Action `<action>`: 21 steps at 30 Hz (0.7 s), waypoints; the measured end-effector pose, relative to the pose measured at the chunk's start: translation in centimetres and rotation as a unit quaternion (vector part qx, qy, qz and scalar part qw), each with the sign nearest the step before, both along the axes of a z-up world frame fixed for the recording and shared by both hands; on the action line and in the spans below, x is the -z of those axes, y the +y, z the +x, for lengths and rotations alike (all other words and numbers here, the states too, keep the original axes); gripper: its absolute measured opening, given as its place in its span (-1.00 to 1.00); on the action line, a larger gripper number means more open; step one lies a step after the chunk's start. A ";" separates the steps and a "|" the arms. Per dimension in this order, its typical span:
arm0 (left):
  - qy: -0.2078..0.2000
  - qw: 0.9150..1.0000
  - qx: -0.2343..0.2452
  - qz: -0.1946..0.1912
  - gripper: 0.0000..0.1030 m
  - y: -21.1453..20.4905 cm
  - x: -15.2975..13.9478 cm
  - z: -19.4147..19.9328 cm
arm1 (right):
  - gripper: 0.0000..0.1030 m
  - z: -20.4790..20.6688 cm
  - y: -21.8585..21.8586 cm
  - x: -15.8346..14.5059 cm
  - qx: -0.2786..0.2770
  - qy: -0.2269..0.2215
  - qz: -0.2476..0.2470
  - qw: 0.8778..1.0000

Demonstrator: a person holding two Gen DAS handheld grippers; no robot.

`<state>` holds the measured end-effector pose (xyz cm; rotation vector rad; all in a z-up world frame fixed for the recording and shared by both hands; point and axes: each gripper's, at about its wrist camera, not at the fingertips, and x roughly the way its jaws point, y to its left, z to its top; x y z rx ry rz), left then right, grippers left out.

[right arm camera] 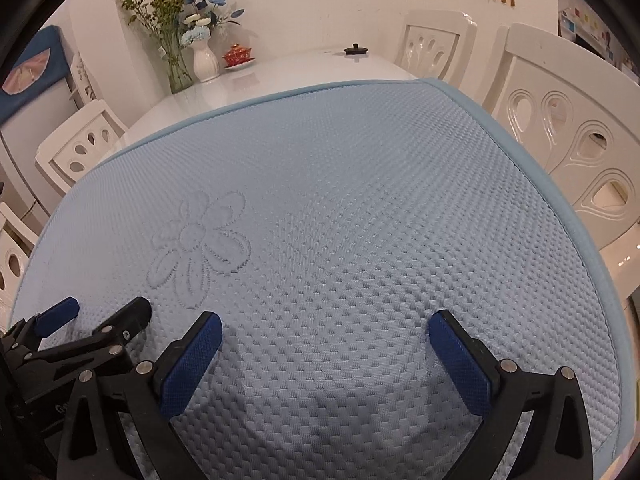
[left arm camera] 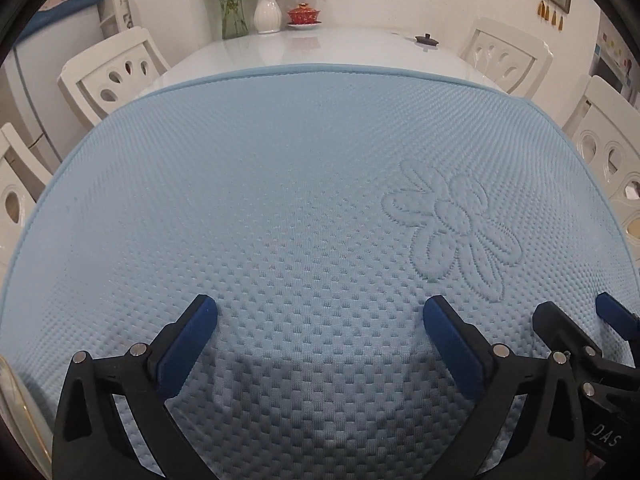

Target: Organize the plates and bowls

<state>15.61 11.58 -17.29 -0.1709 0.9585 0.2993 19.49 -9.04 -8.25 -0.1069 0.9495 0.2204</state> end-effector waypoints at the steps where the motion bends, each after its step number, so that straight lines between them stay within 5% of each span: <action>1: 0.000 1.000 0.000 0.000 1.00 0.0 0.0 0.0 | 1.00 0.0 0.0 0.0 0.000 0.000 -0.002 1.000; 21: -0.001 1.000 0.000 -0.003 1.00 0.2 0.1 0.0 | 1.00 -0.3 -0.1 0.3 -0.002 0.000 -0.008 1.000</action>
